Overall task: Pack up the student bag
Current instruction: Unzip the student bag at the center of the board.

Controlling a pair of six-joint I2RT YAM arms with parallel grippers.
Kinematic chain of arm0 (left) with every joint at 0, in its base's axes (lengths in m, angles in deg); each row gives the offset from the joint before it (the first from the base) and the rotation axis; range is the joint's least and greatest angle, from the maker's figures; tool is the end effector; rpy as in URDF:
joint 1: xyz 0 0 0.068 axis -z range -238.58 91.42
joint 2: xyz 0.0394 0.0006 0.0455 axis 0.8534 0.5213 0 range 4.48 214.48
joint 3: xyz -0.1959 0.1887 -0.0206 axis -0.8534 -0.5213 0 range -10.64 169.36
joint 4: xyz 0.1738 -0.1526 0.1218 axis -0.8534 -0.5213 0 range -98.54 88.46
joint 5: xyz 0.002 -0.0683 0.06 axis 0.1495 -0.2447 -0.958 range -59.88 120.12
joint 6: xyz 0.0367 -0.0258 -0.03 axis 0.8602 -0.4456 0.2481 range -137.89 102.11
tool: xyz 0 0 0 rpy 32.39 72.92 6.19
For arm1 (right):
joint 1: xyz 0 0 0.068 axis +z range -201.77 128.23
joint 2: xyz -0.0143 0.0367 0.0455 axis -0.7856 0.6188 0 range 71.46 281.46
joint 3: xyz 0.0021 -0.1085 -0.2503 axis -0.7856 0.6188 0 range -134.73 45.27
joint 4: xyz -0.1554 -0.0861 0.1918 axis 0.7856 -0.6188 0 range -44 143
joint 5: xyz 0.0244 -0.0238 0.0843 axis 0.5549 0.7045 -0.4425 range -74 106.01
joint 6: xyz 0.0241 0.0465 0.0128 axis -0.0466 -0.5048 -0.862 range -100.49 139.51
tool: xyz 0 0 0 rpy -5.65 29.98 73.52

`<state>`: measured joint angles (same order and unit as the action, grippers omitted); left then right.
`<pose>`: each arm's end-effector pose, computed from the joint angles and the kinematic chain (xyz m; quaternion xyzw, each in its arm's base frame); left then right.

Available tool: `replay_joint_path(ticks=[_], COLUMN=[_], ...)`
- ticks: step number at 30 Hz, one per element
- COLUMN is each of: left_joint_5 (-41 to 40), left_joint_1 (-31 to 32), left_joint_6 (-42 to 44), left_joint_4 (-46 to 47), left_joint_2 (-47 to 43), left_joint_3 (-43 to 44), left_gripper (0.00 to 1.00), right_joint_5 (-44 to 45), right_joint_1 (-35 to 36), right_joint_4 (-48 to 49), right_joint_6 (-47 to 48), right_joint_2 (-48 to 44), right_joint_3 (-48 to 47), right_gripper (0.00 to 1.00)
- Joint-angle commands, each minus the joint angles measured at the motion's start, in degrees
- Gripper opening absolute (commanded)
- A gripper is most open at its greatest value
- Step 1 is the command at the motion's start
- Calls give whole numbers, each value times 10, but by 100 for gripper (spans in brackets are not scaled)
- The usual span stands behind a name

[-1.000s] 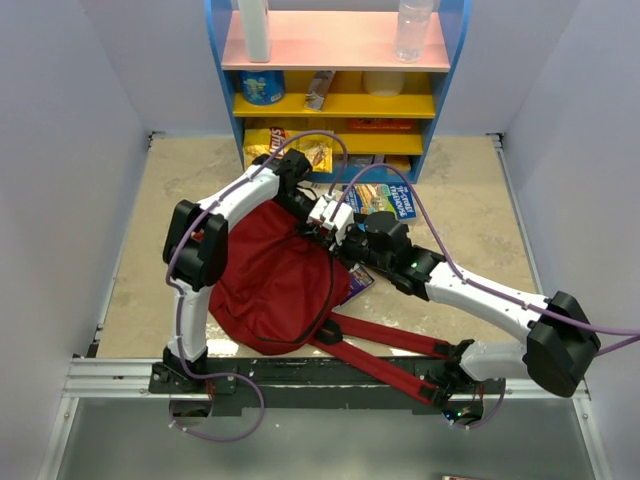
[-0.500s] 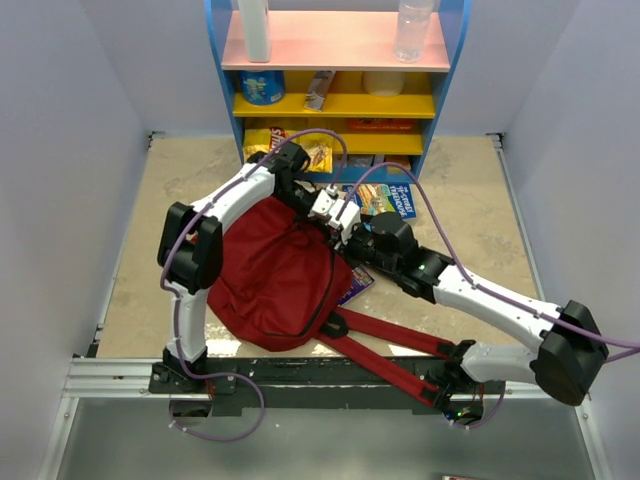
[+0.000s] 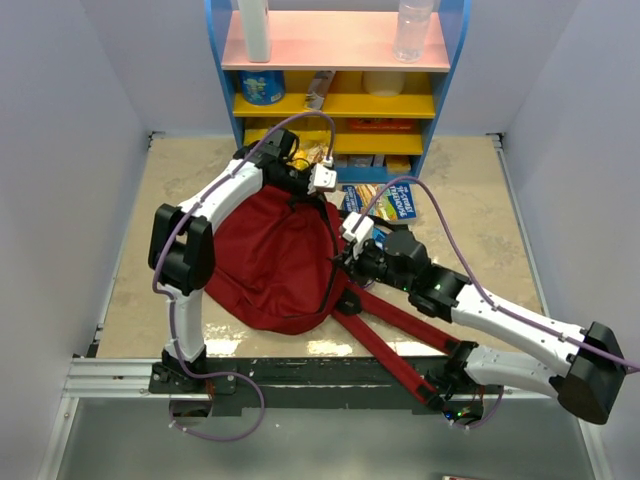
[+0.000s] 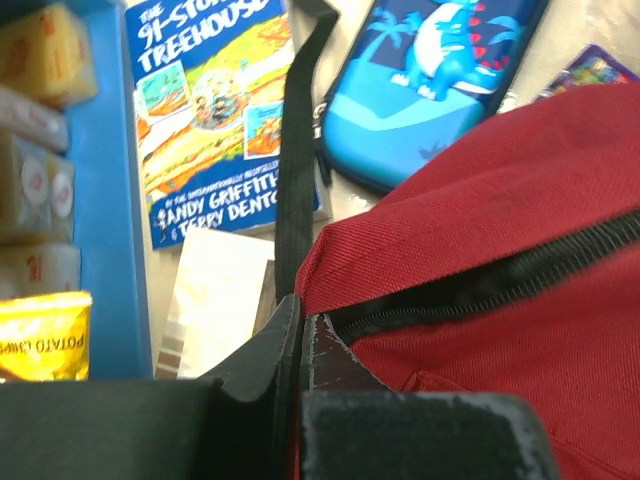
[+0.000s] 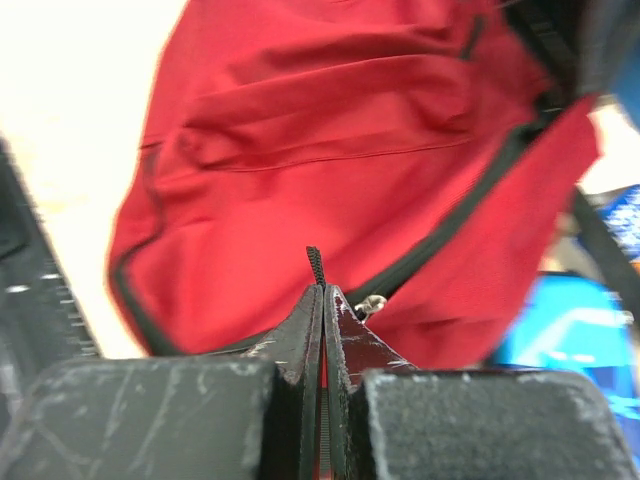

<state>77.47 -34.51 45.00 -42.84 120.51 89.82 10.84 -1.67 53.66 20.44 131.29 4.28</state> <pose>0.3925 -0.2040 0.2605 0.6871 0.5582 -0.2762 0.3742 0.1531 0.1882 0.2853 -0.3724 0.7188 0.2769 0.5177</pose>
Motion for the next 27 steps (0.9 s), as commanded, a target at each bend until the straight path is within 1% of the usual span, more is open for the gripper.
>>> replay_joint_path(ticks=[1,2,4,7,10,13,14,15,16,17,18,19,20,21,23,25,26,27], left_joint_5=[-42,-47,-58,-84,-92,-85,-82,-80,-76,-76,-75,-78,-77,-77,-68,-63,-64,-61], left_joint_1=[-12,-15,-16,-18,-18,-16,-16,-15,-16,-16,-17,-17,-19,-22,-34,-44,-54,-61], left_joint_6=[-72,-91,-110,-138,-156,-166,-168,-173,-176,-178,-182,-185,-186,-192,-207,-224,-240,-245], left_joint_4=[83,102,125,155,170,170,169,167,157,148,141,123,114,109,104,97,72,49], left_joint_2=[-41,-44,-55,-62,-61,-62,-63,-66,-69,-70,-79,-84,-92,-110,-131,-157,-163,-166], left_joint_3=[-10,-15,-32,-44,-45,-46,-48,-51,-52,-51,-55,-58,-62,-75,-91,-96,-89,-63], left_gripper=[0,0,0,0,0,0,0,0,0,10,21,28,41,50,60,62,62,62], right_joint_5=[34,42,50,81,105,120,122,138,149,157,176,203,211,218,214,213,227,241], right_joint_1=[68,106,138,210,255,273,277,276,276,276,275,269,264,257,231,203,193,183], right_joint_4=[2,12,24,60,91,114,113,105,95,81,77,72,61,53,29,12,-2,-5], right_joint_6=[-72,-82,-119,-164,-196,-211,-210,-204,-202,-199,-190,-184,-182,-176,-172,-172,-173,-180], right_joint_2=[5,12,41,66,101,145,155,167,169,164,145,131,120,109,79,53,44,38], right_joint_3=[6,12,17,35,38,23,7,-4,-16,-35,-42,-48,-59,-65,-80,-87,-92,-95], right_gripper=[0,0,0,0,0,0,2,17,25,31,45,51,57,63,64,67,68,68])
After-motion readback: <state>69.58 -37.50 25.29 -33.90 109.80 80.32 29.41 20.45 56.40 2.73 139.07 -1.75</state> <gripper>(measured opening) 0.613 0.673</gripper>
